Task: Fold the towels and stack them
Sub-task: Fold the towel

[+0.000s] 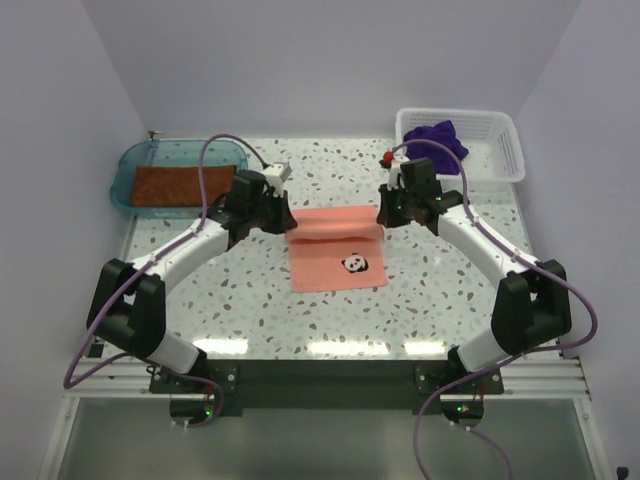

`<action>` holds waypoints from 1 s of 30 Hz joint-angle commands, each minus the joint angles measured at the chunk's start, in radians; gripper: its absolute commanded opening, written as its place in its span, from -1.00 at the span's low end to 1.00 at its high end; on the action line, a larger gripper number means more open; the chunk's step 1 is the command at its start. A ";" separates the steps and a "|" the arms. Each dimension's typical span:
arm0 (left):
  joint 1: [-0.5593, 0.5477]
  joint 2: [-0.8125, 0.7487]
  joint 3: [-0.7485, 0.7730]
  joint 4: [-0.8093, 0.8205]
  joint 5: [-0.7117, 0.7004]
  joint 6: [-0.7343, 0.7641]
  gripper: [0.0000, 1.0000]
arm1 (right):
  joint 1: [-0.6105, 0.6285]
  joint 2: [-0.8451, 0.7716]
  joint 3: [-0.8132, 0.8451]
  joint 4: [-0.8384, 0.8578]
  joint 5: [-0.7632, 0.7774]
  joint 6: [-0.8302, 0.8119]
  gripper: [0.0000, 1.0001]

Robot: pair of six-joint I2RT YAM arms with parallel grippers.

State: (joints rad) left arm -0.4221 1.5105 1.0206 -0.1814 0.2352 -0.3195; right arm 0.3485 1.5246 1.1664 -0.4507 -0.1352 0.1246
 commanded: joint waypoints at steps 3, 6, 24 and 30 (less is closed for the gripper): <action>0.020 -0.035 0.003 -0.105 -0.094 0.023 -1.00 | -0.031 -0.046 0.022 -0.046 0.105 -0.010 -1.00; 0.019 -0.048 0.004 -0.122 -0.102 0.022 -1.00 | -0.029 -0.053 0.033 -0.062 0.109 -0.008 -1.00; -0.053 0.006 -0.185 -0.043 -0.083 -0.096 -1.00 | -0.029 0.011 -0.113 -0.079 0.132 0.075 -1.00; -0.081 0.051 -0.218 -0.026 -0.143 -0.104 -1.00 | -0.029 0.083 -0.126 -0.059 0.134 0.069 -1.00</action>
State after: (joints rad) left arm -0.5194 1.5555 0.8402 -0.1619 0.2199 -0.4320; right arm 0.3527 1.5993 1.0500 -0.4999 -0.1493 0.2169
